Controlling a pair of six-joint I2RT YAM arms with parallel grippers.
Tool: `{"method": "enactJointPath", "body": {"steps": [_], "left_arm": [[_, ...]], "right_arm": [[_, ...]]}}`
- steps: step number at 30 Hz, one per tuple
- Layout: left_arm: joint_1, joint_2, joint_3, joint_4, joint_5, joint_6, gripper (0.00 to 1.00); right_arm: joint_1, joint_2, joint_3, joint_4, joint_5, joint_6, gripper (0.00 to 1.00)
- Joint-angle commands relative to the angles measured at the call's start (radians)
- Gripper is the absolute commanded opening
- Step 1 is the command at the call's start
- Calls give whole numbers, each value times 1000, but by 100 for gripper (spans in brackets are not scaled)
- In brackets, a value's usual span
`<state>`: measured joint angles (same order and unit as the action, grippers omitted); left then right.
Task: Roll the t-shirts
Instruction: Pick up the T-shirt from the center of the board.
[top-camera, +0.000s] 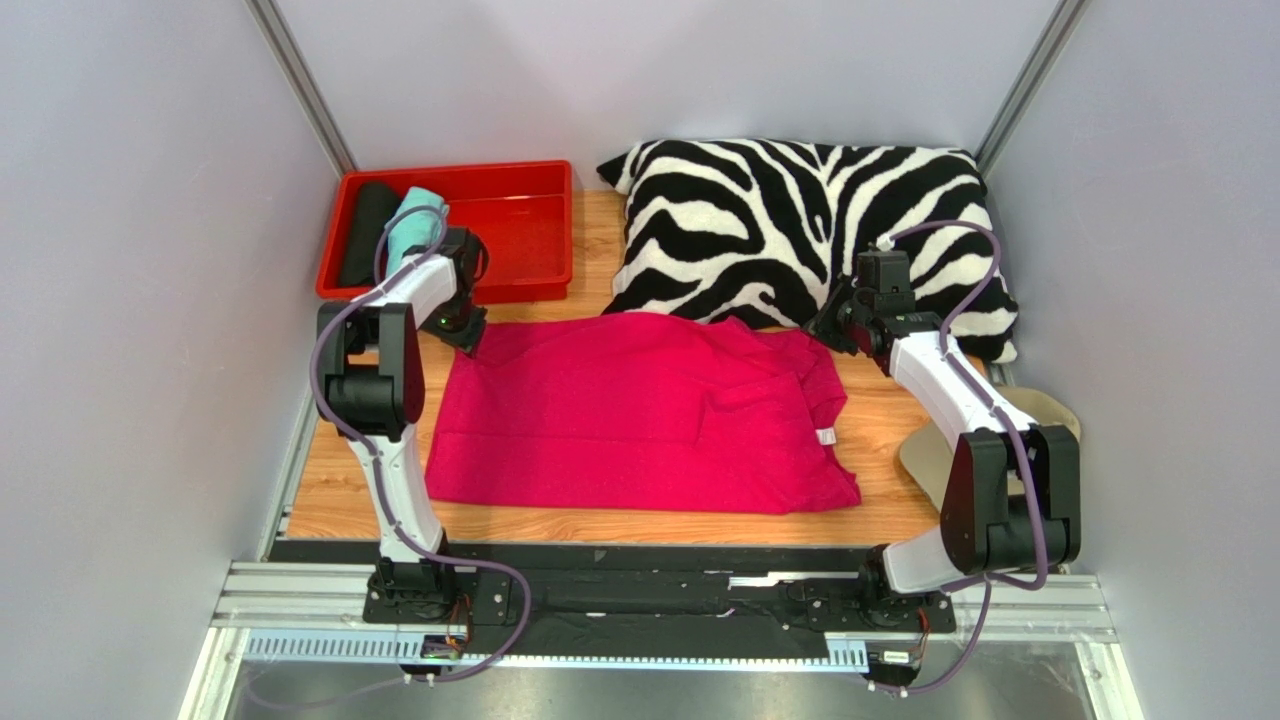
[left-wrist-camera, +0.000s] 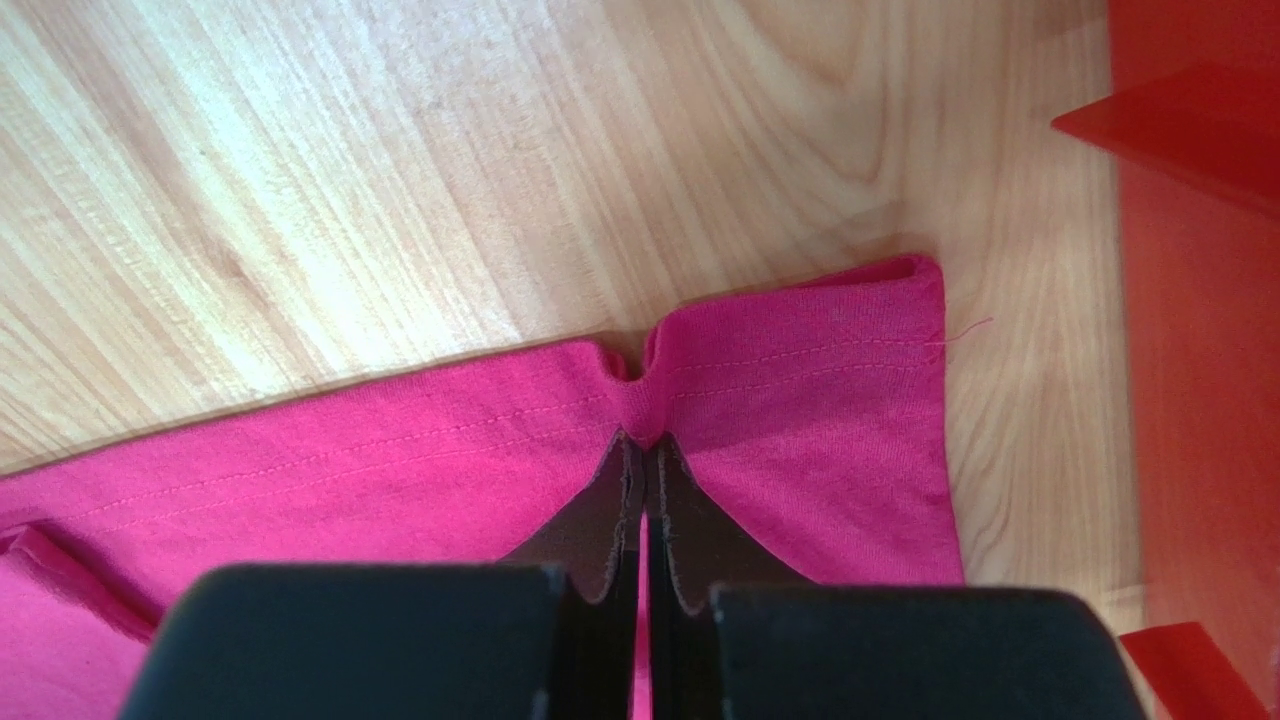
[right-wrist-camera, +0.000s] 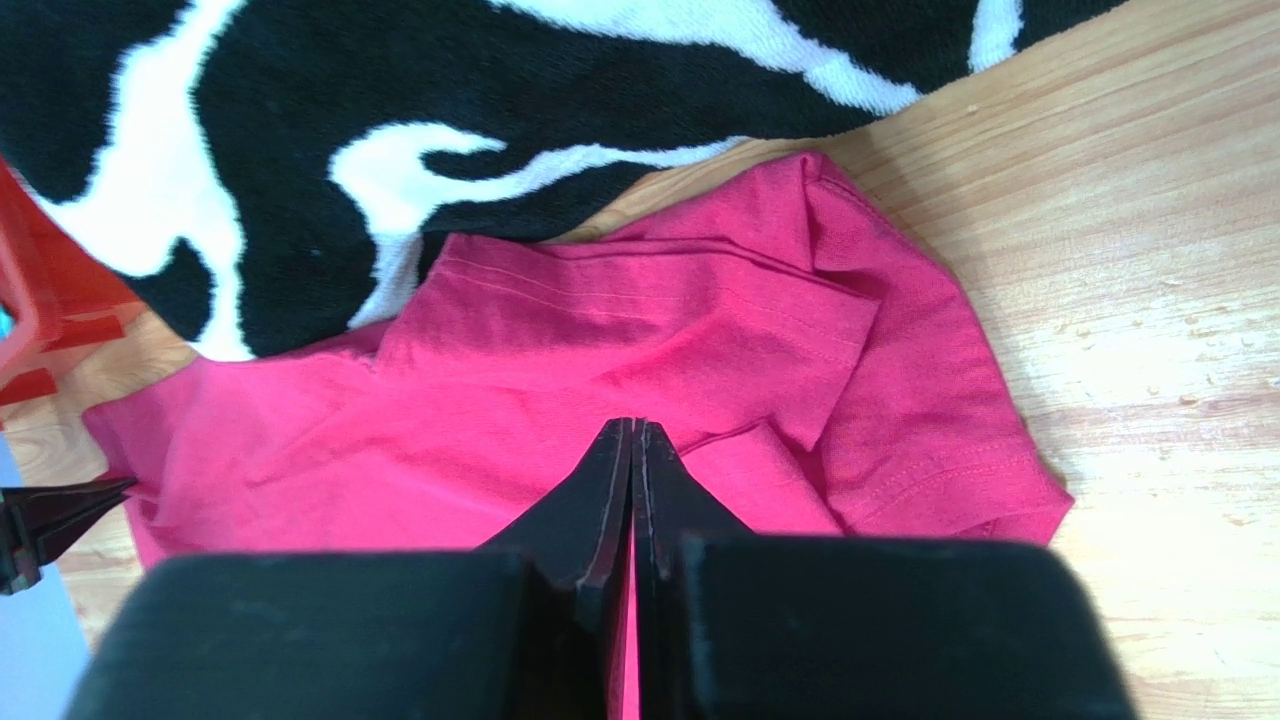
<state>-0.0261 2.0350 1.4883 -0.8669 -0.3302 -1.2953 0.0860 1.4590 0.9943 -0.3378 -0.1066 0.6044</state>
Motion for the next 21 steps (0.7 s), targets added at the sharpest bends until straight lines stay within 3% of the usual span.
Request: {"method": "enactJointPath", "body": {"steps": [1,9,21], "left_arm": [[5,-90,-52,51,17,33,0],[5,-144,-123,88,26,67,0],[5,-159,-125,92,23,90,0]], "right_arm": [[-3,35,-20,36,4,9,7],[-3,155,-14,42,76,-12,34],[-3,247,-23,72,150,-8,41]]}}
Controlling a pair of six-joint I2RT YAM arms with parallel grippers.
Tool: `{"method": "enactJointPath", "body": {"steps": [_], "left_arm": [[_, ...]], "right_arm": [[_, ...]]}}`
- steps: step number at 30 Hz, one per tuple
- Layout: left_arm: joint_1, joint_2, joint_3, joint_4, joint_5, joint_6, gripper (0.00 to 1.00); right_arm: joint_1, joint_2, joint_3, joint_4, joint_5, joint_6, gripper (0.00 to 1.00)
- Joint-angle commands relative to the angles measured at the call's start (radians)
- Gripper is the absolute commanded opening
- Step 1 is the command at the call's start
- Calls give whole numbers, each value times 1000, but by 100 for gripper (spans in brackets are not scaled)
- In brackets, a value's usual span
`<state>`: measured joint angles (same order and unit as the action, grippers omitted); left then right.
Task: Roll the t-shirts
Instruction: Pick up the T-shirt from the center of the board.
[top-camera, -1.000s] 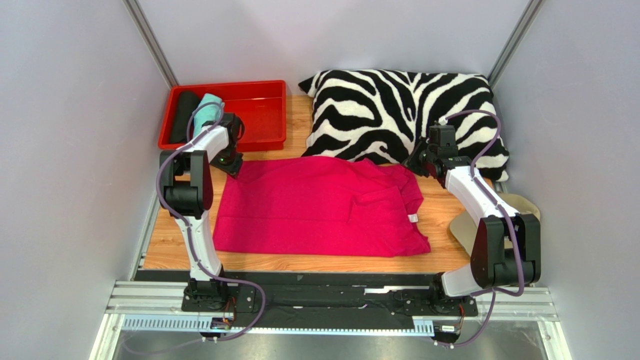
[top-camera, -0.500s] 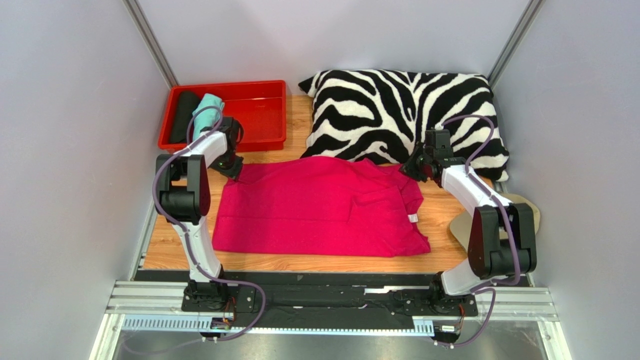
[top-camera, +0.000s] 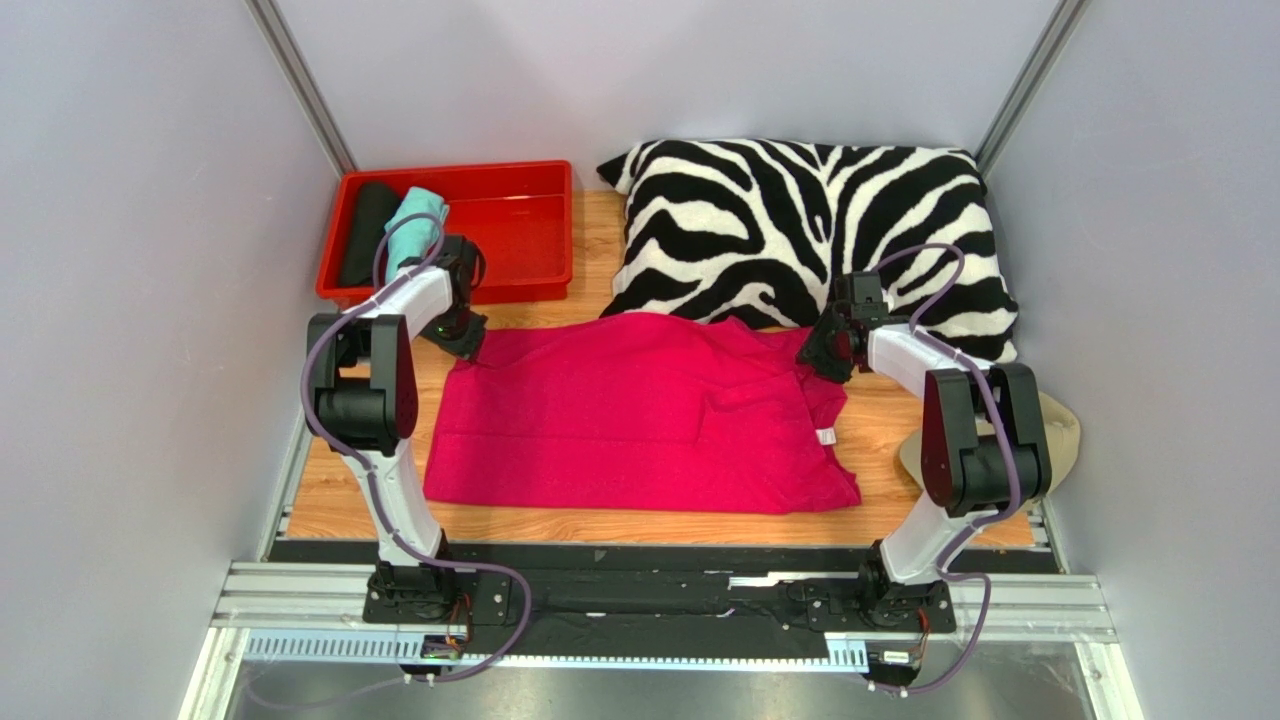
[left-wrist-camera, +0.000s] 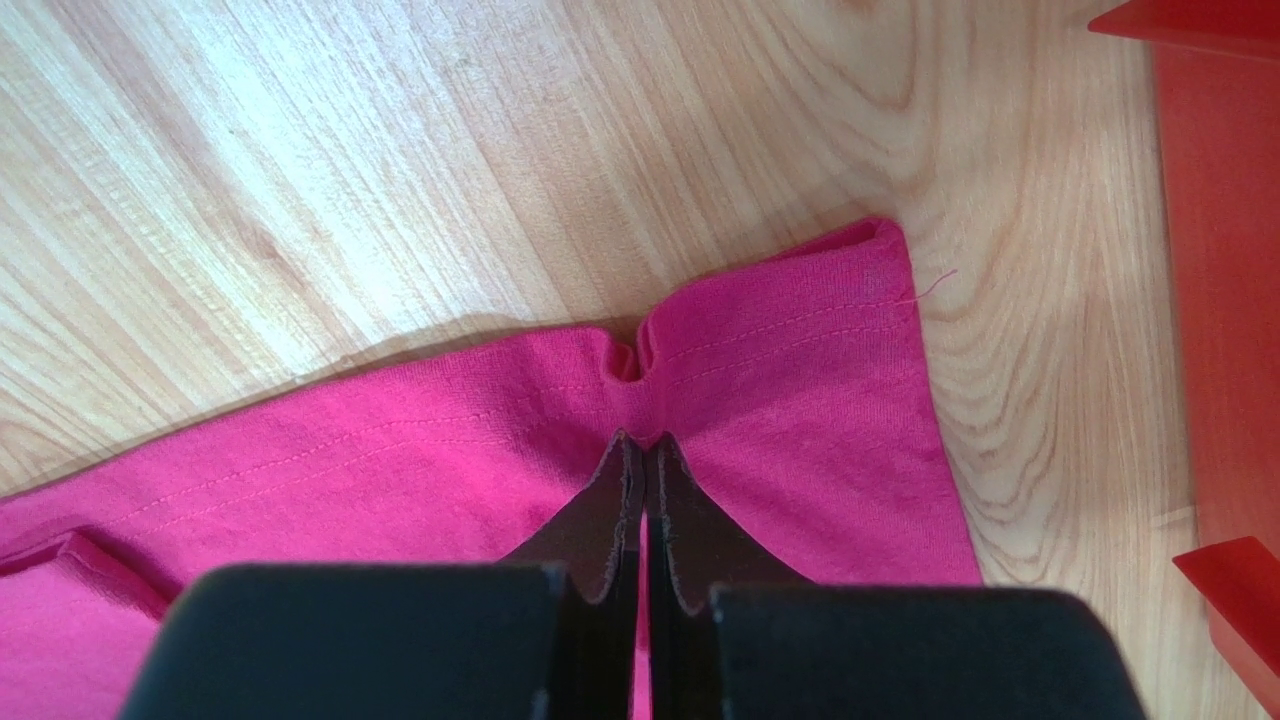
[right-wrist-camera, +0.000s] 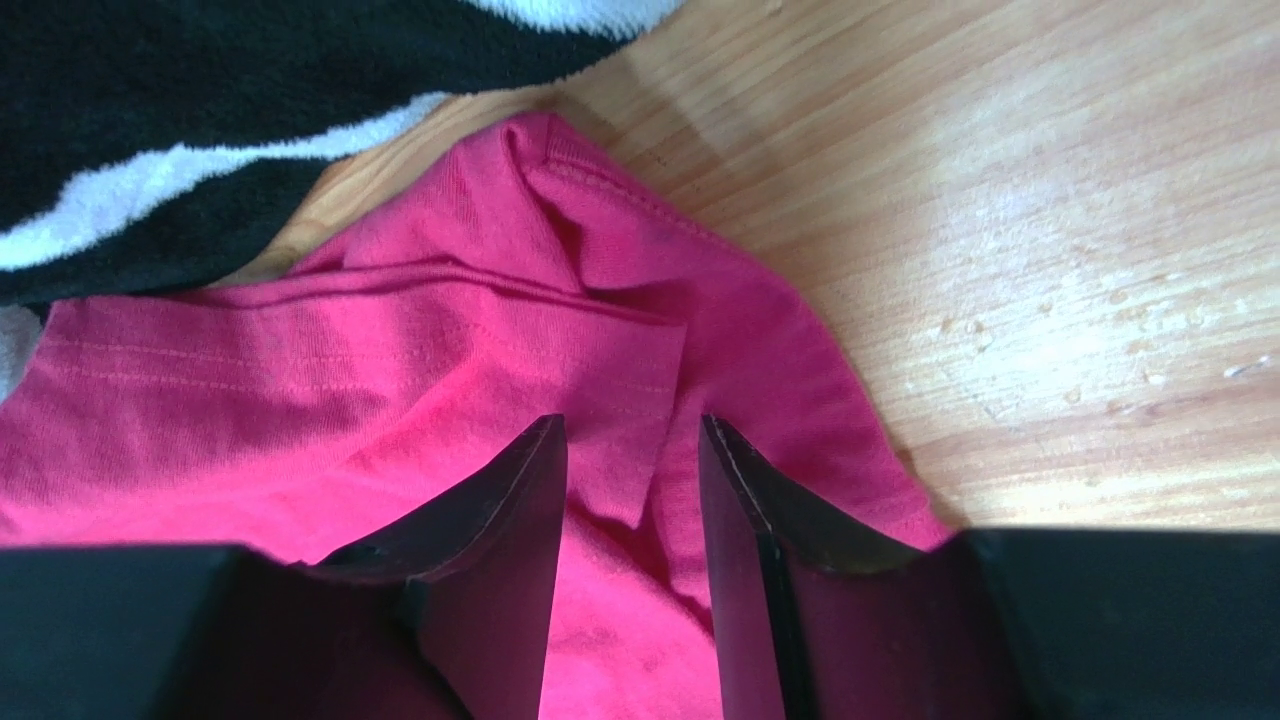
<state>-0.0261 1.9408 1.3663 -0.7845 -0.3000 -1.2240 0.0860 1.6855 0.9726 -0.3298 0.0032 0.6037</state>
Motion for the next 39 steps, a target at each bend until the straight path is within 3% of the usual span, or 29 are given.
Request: {"method": "enactJointPath", "body": {"steps": [1,7,10,11,12,14,27,31,39], "left_arm": [[5,-63,0,11,-7,18,0],[5,-66,2,13,-4,21,0],[5,-69,2,14,-7,23,0],[5,-74,2,17,-5,24,0],[5,-75,1,18,-5,24,0],[5,-75,-6,36,8,34,0],[5,-105,-53,116,45,54,0],[5,-109,-62,133,53,58,0],[5,-102,-75,148,65,60,0]], "right_arm": [[-3,23,0,69,40,-5,41],[-3,52,12,95,23,7,33],[-5,65,21,103,14,11,23],[-3,63,24,98,15,13,12],[-3,53,28,86,15,11,8],[-3,36,52,68,23,1,3],[-3,-70,156,-101,90,-74,2],[-3,-53,186,-127,89,-101,11],[-2,28,190,-124,63,-110,19]]}}
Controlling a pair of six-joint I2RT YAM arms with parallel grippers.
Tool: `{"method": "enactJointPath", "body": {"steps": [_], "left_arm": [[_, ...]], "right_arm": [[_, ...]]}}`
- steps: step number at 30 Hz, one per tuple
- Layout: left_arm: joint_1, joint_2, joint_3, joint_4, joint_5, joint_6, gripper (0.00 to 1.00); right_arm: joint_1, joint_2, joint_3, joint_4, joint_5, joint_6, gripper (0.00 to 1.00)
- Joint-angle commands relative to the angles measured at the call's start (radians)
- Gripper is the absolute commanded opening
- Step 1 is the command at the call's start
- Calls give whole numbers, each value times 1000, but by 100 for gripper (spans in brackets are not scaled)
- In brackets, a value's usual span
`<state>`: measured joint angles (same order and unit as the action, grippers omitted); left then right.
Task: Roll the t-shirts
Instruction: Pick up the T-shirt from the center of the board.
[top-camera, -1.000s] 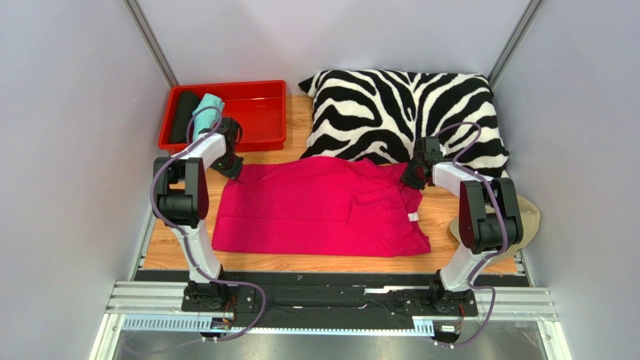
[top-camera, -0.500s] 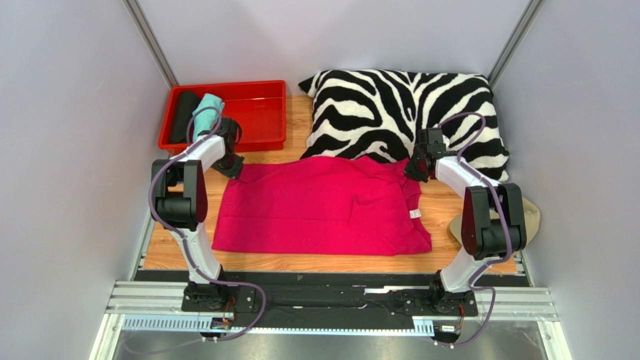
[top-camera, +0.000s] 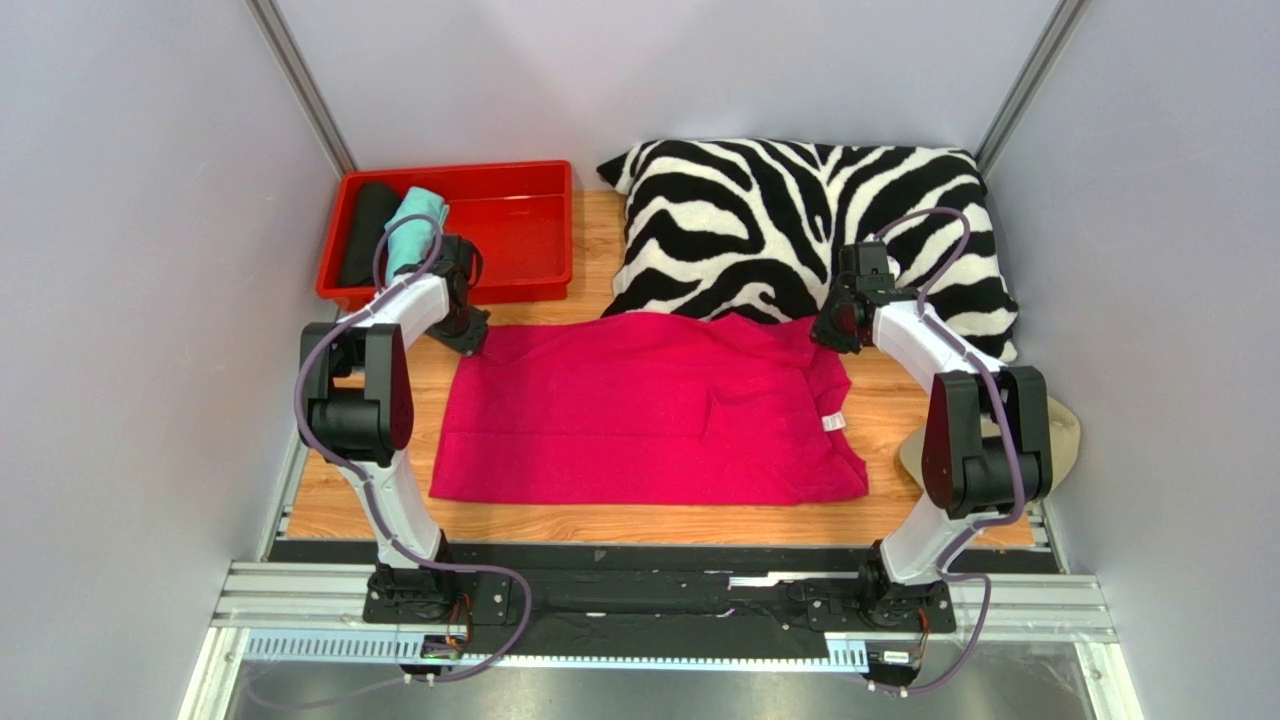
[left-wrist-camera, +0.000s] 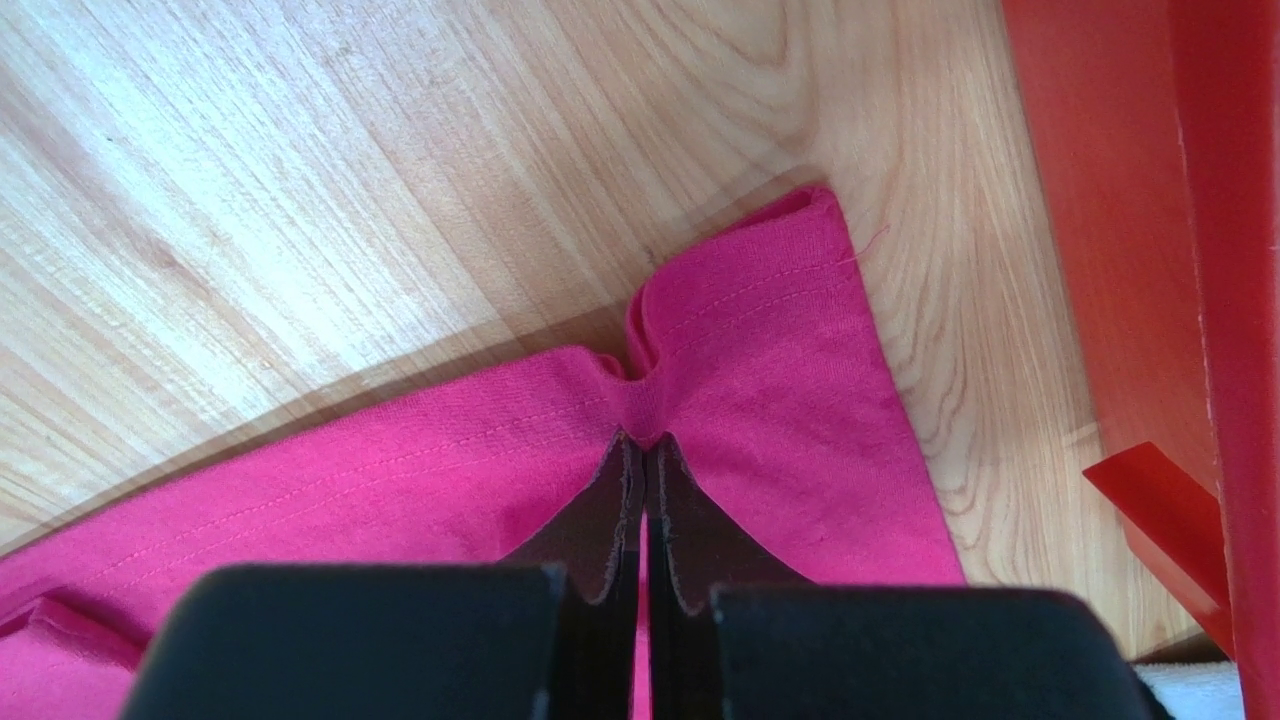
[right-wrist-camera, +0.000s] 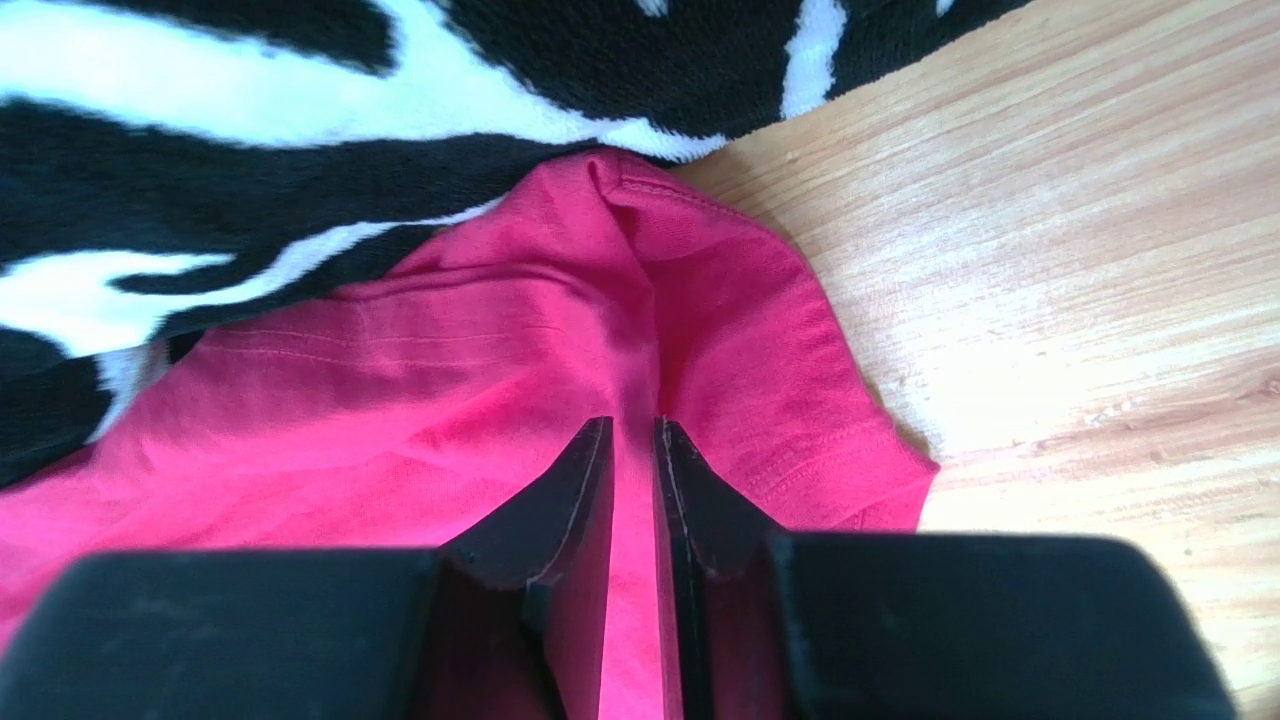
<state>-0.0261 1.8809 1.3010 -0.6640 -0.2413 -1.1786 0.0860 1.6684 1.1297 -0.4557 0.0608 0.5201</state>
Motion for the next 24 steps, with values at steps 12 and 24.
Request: {"method": "enactJointPath", "body": {"steps": [12,24], "left_arm": [[5,-32,-16,44,25,14,0],[5,-34,-16,47,27,17,0]], "right_arm": [[-3,79,22,29,31,-23,38],[-2,109,-16,77,-10,29,36]]}}
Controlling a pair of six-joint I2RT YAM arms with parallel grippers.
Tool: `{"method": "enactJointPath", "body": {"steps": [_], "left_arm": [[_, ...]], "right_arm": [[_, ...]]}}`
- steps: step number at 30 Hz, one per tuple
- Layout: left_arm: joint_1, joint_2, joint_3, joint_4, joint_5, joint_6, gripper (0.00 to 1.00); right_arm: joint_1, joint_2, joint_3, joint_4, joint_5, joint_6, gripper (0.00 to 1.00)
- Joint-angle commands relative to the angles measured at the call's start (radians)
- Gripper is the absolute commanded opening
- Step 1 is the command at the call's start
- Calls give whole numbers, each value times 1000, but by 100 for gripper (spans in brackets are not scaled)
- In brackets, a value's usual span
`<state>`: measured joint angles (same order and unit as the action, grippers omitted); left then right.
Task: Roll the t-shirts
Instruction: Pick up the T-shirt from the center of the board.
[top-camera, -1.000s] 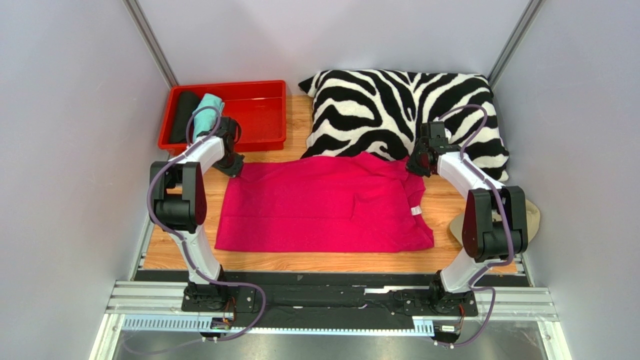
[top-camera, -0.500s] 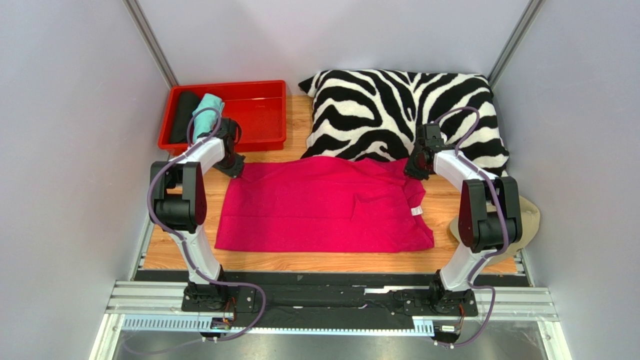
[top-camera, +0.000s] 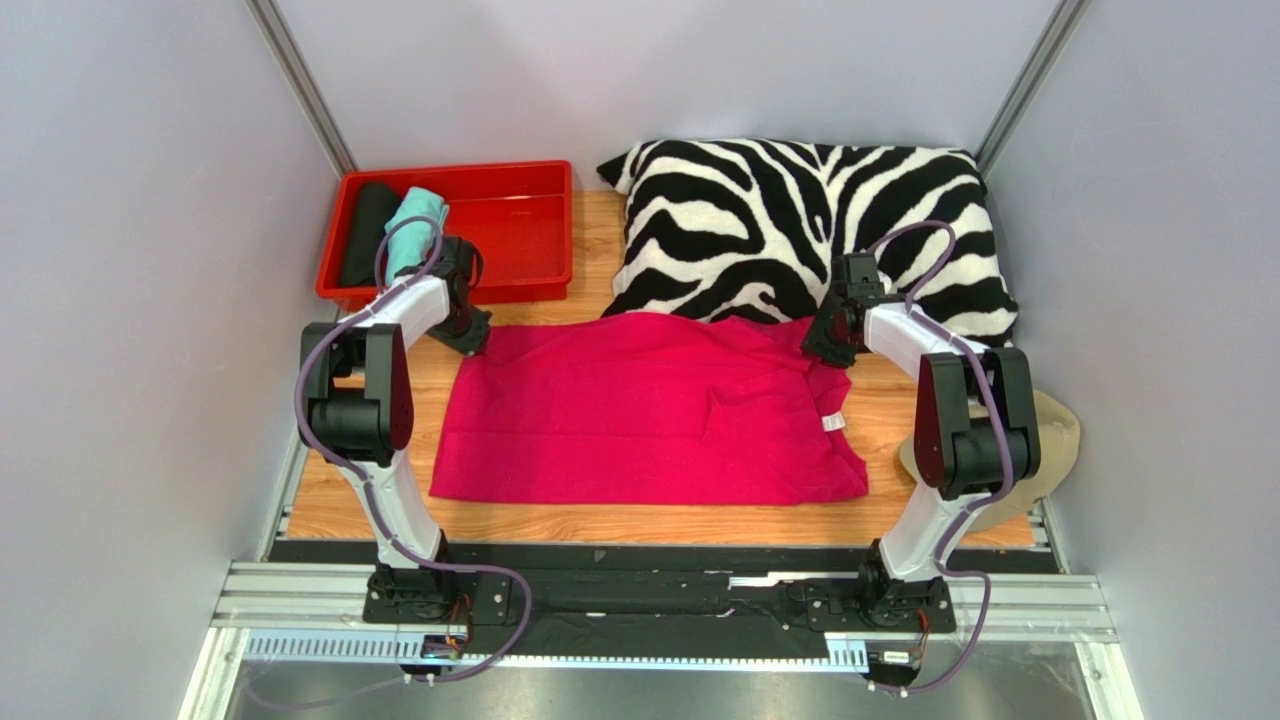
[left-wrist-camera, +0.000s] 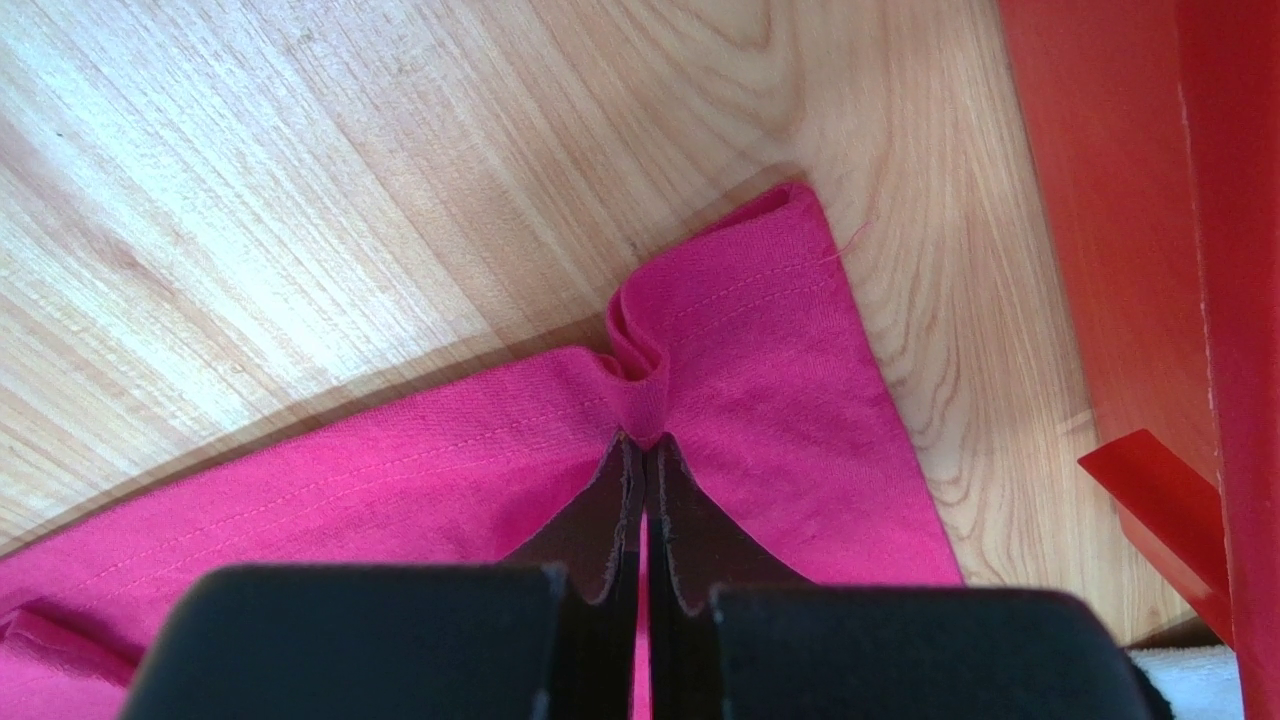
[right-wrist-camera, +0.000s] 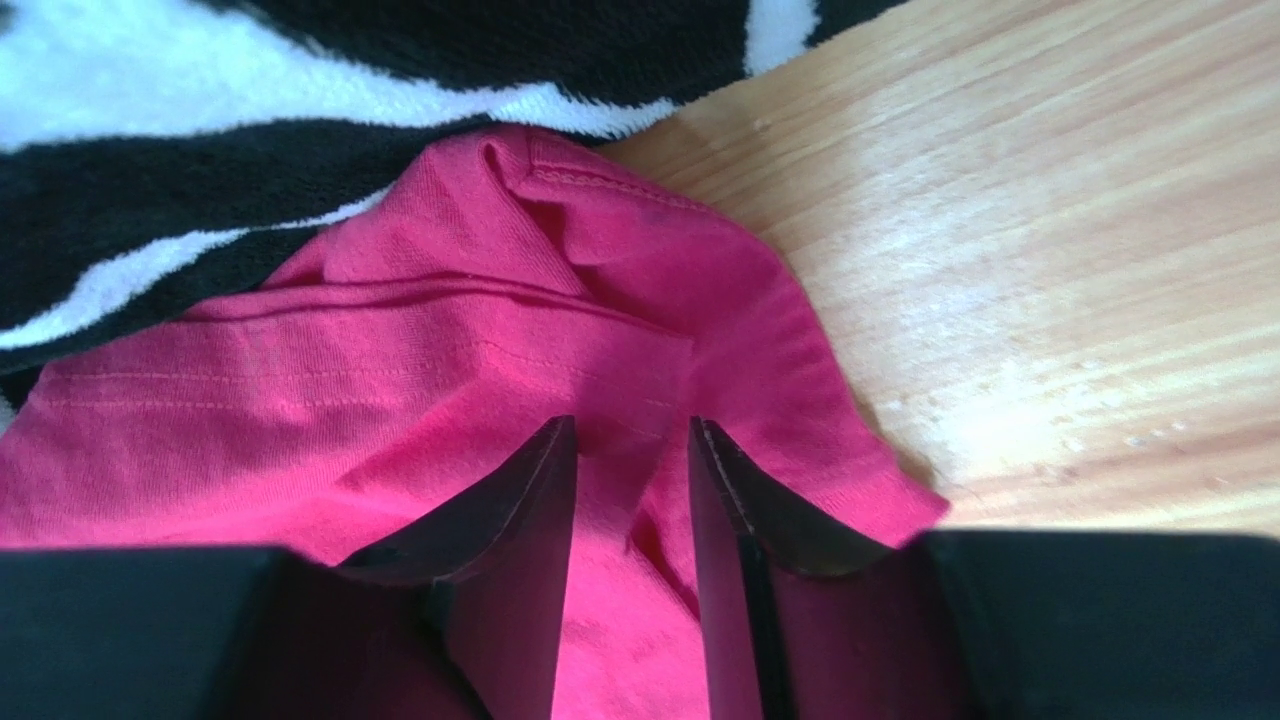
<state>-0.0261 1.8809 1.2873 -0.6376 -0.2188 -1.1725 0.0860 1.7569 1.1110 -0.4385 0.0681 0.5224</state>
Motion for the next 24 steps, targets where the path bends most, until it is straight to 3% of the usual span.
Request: {"method": "enactJointPath", "body": {"steps": [1,6,8,19,24], "left_arm": [[5,-35,-2,21,4,11,0],[5,-39,-5,35,9,20,0],[5,-54,-28,77,30,34,0],[5,-177,-207,376,107,79,0],[5,-230,-273,437,108,73,0]], "right_arm": [[-2,21,3,64,-16,28,34],[-3,-11,10,54,-7,37,5],[-2,-26,18,38,-4,36,0],[3,-252,1,-49,15,19,0],[18,-364,-62,-91,18,25,0]]}}
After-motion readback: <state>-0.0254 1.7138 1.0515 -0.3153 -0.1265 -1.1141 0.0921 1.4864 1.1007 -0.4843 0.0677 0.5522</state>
